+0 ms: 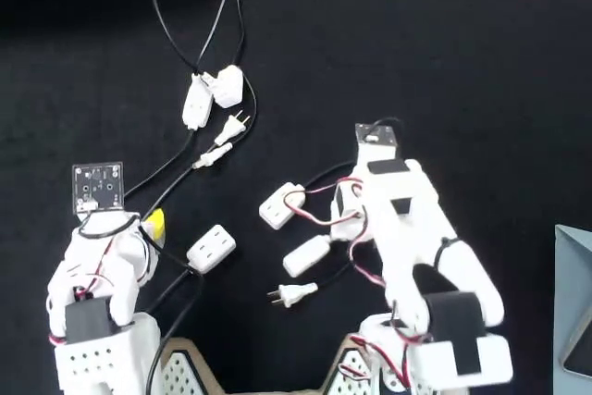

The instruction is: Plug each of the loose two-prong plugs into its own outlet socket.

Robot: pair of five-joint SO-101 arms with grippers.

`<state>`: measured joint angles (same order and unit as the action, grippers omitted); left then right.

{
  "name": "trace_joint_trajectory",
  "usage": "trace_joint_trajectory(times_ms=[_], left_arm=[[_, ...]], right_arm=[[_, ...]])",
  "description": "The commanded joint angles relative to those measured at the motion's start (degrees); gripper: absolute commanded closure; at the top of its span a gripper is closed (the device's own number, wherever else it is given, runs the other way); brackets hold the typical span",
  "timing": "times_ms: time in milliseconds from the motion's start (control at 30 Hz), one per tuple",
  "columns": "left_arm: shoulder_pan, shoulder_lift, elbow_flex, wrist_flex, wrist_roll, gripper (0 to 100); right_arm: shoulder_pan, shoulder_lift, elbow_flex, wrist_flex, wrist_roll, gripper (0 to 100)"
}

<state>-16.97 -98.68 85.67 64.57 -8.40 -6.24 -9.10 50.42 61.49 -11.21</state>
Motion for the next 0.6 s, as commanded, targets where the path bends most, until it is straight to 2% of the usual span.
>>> trace_joint_trajectory(times_ms=[0,67,200,433,567], left_arm=[[-0.48,-1.93,-0.22,0.44,0.35,76],[-0.48,-2.73,-0.22,1.41,0.35,76],[-0.4,-3.43,-0.31,2.29,0.35,76],[-0.4,-3.78,-0.22,2.37,0.35,76],[-0.4,-3.78,-0.22,2.37,0.35,76]], right_arm=[[2.46,3.03,-0.22,-2.55,-0.79,82.9],[3.08,4.44,-0.31,-2.55,-0.62,84.9],[4.22,4.7,-0.66,-2.55,1.58,98.5],[7.74,-1.1,-1.19,-2.11,2.81,98.6],[10.9,-6.55,-3.3,-2.11,8.26,98.6]])
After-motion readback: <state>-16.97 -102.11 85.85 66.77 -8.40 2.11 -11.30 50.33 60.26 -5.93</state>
